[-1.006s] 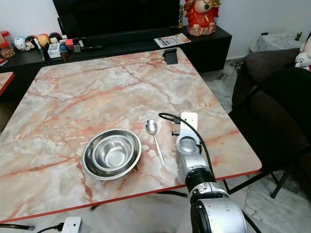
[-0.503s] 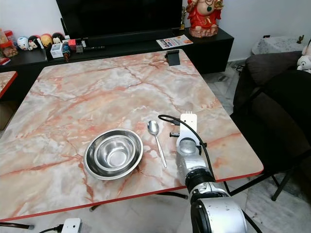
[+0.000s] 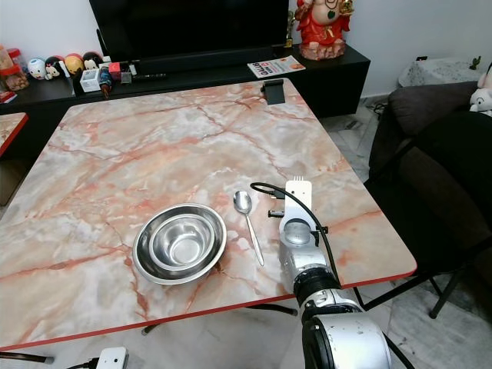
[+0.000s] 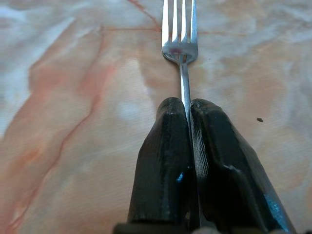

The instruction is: Setting the table

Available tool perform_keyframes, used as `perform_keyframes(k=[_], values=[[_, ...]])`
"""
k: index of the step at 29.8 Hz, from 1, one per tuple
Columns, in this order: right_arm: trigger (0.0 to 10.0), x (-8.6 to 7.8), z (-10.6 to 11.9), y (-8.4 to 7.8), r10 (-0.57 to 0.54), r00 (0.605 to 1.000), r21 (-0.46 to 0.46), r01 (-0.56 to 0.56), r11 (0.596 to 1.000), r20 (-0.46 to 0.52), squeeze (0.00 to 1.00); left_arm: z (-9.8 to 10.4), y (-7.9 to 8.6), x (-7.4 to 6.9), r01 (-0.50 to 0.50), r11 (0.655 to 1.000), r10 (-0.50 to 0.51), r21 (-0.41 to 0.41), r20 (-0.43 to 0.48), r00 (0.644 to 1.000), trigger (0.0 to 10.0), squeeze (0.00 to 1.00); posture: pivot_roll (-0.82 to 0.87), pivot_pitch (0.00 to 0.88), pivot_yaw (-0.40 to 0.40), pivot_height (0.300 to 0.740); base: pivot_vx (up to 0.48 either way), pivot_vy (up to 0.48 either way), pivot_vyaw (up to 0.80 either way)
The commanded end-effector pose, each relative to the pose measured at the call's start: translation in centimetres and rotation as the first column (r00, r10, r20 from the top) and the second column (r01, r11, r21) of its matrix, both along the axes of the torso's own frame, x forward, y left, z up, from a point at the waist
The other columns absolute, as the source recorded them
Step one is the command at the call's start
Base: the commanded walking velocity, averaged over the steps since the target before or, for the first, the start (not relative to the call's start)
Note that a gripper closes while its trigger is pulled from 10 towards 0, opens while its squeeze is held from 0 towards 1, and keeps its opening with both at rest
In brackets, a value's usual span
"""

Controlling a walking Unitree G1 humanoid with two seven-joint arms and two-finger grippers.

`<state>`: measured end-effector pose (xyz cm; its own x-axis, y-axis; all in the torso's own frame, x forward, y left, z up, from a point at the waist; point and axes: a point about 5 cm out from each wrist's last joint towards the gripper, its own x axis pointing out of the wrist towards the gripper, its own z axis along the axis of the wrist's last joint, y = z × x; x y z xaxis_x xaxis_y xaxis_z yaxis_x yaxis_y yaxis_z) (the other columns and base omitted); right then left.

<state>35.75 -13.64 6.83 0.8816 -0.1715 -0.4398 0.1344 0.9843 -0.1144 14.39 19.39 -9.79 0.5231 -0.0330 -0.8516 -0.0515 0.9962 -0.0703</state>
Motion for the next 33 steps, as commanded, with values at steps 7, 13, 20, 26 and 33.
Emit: perform_keyframes(k=[7, 13, 20, 26, 33], values=[[10.0, -2.8, -3.3, 2.0, 0.118, 0.986, -0.017, -0.120, 0.993, -0.115, 0.00, -0.2, 0.2, -0.4, -0.012, 1.000, 0.012, -0.002, -0.024, 1.000, 10.0, 0.00, -0.02, 0.000, 0.057, 0.740, 0.000, 0.000, 0.00], [10.0, -3.6, -3.3, 1.9, 0.141, 0.984, -0.022, -0.144, 0.989, -0.104, 0.00, -0.2, 0.2, -0.5, -0.010, 1.000, 0.010, -0.002, -0.027, 1.000, 10.0, 0.00, -0.03, 0.000, 0.061, 0.740, 0.000, 0.000, 0.00], [10.0, -4.8, -2.6, 2.3, 0.232, 0.970, -0.043, -0.236, 0.971, -0.076, 0.00, -0.1, 0.3, -0.4, -0.005, 1.000, 0.005, 0.000, -0.027, 1.000, 10.0, 0.00, -0.04, 0.000, 0.064, 0.740, 0.000, 0.000, 0.00], [10.0, -5.4, -2.4, 2.5, 0.282, 0.958, -0.064, -0.285, 0.956, -0.062, 0.00, -0.1, 0.3, -0.4, -0.002, 1.000, 0.003, 0.002, -0.027, 1.000, 10.0, 0.00, -0.04, 0.000, 0.066, 0.740, 0.000, 0.000, 0.00], [10.0, -5.3, -2.0, 2.5, 0.327, 0.944, -0.065, -0.330, 0.942, -0.051, 0.00, -0.1, 0.3, -0.4, -0.002, 1.000, 0.002, 0.002, -0.027, 1.000, 10.0, 0.00, -0.04, 0.000, 0.067, 0.740, 0.000, 0.000, 0.00]])
